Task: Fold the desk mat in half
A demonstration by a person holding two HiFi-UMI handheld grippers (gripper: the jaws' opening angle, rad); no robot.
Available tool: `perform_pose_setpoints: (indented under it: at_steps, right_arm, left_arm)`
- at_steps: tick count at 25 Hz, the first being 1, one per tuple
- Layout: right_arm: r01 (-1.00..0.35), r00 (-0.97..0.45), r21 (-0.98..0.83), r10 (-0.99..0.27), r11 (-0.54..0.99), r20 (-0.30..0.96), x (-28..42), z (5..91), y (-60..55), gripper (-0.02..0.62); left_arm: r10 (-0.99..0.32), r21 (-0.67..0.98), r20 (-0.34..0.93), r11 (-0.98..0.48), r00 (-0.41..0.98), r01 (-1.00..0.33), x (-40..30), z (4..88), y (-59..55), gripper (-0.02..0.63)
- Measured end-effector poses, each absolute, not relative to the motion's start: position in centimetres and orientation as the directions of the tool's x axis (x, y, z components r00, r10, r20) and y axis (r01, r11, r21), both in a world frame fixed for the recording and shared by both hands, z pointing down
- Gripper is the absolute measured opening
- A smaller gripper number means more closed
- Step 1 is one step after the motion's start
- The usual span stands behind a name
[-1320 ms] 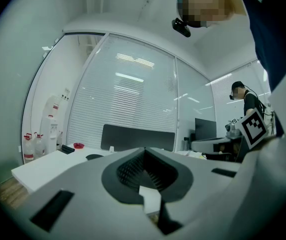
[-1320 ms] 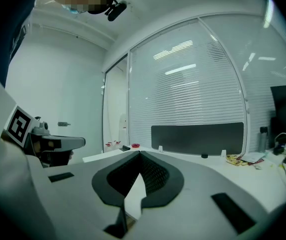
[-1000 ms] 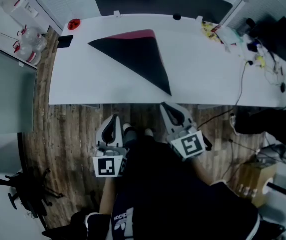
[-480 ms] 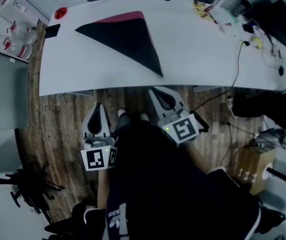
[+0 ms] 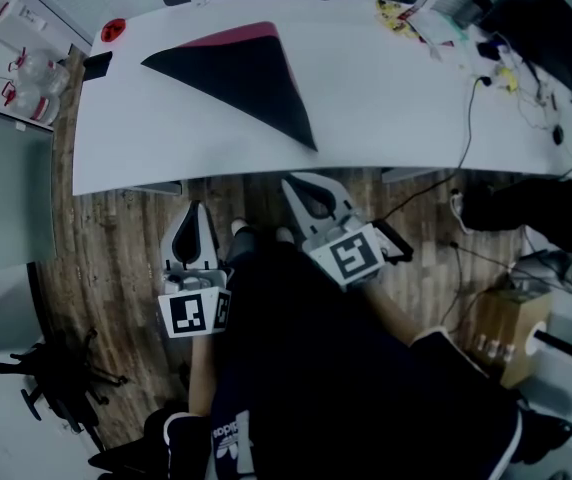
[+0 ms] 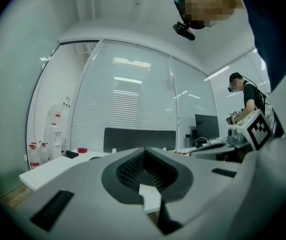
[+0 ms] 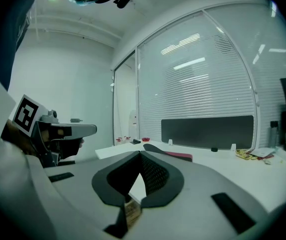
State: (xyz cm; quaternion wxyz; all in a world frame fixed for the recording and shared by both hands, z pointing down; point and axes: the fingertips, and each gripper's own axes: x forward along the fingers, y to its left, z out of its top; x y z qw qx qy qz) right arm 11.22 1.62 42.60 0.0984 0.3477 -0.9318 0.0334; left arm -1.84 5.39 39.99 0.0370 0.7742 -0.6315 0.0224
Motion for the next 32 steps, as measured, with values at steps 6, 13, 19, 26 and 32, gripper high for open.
perform_pose_setpoints:
  at_steps: [6, 13, 19, 26, 32]
  right_arm:
    - [-0.669, -0.73, -0.019, -0.652, 0.743, 0.206, 11.6, 42.6, 1.7, 0.003]
    - [-0.675, -0.722, -0.018, -0.656, 0.737, 0.219, 11.8, 43.1, 1.6, 0.003]
    - [-0.671, -0.726, -0.009, -0.654, 0.741, 0.213, 11.6, 42.8, 1.1, 0.003]
    - [-0.671, -0.726, -0.005, -0.656, 0.742, 0.206, 11.7, 42.6, 0.7, 0.003]
    - [-0.68, -0.718, -0.015, -0.661, 0.733, 0.216, 12.1, 42.8, 0.5, 0.003]
  left_arm:
    - [-0.968, 0.02, 0.077, -0.236, 0.237, -0.972, -0.6, 40.0, 5.2, 0.003]
    - [-0.973, 0.028, 0.089, -0.213, 0.214, -0.977, -1.2, 40.2, 5.0, 0.003]
    - [-0.976, 0.043, 0.109, -0.184, 0.188, -0.982, -1.6, 40.6, 4.9, 0.003]
    - [-0.979, 0.078, 0.117, -0.16, 0.168, -0.984, -1.8, 40.6, 4.7, 0.003]
    - [-0.975, 0.073, 0.118, -0.182, 0.19, -0.981, -1.2, 40.5, 4.3, 0.003]
